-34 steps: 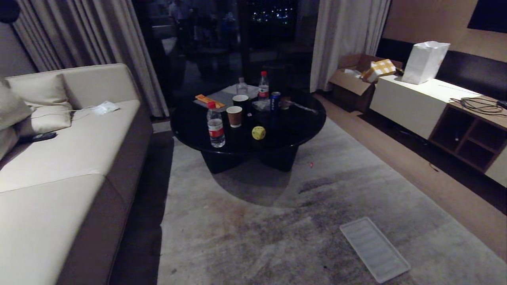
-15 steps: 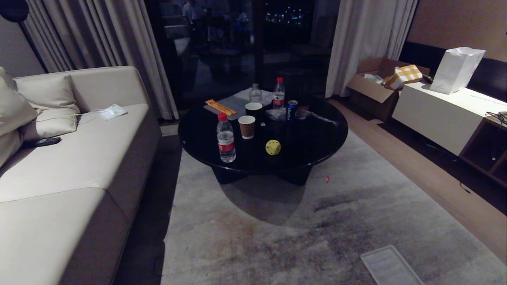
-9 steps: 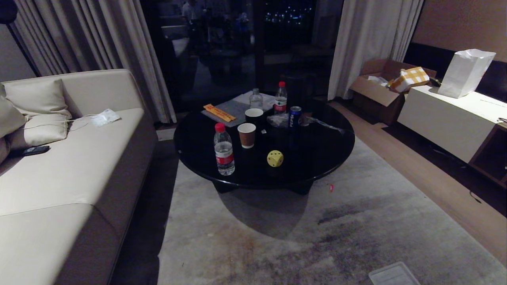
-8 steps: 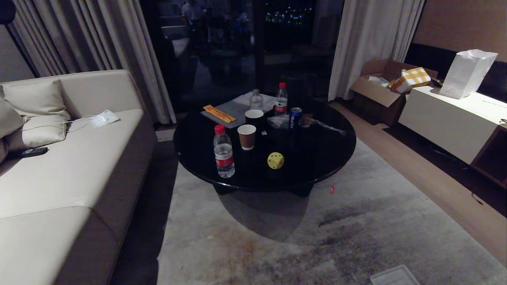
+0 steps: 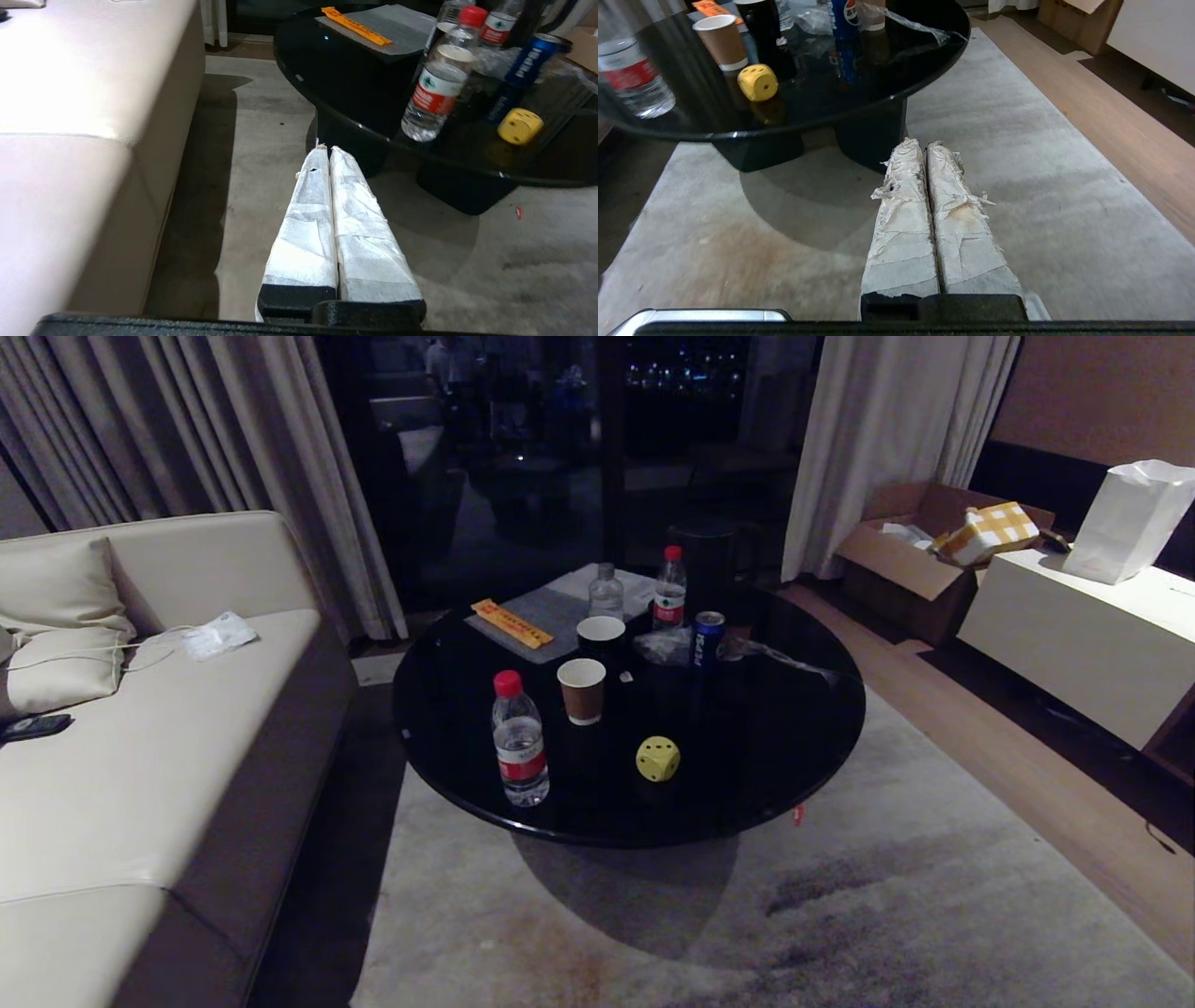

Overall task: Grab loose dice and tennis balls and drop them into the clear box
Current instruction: Pick up toys out of the box

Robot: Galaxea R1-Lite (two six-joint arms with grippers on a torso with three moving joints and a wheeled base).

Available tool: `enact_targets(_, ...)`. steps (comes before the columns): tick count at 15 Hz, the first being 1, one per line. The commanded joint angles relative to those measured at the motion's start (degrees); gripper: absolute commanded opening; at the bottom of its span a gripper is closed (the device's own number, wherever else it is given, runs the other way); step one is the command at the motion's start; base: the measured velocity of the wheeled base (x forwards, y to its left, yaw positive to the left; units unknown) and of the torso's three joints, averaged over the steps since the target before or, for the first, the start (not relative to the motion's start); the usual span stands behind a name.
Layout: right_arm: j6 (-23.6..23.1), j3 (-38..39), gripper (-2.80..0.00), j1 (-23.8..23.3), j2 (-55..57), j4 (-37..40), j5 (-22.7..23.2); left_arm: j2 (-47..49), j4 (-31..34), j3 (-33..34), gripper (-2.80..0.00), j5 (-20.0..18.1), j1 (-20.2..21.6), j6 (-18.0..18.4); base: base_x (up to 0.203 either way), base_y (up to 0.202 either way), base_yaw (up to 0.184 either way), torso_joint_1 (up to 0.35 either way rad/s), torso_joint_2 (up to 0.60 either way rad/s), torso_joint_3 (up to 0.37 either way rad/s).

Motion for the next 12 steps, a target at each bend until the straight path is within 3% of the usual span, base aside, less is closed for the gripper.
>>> enact_targets(1, 0.02, 0.53, -2.80, 0.01, 0.09, -0.01, 0.03, 0.09, -0.02, 0.09, -2.80, 0.04, 0.00, -0.14, 0.184, 0.000, -0.002, 0.002, 0.00, 0.002)
enact_targets(12, 0.02, 0.60, -2.80, 0.01, 0.09, -0.01, 0.03, 0.09, -0.06, 0.09, -2.80, 0.04, 0.00, -0.01, 0.183, 0.000, -0.002, 0.000, 0.00, 0.001)
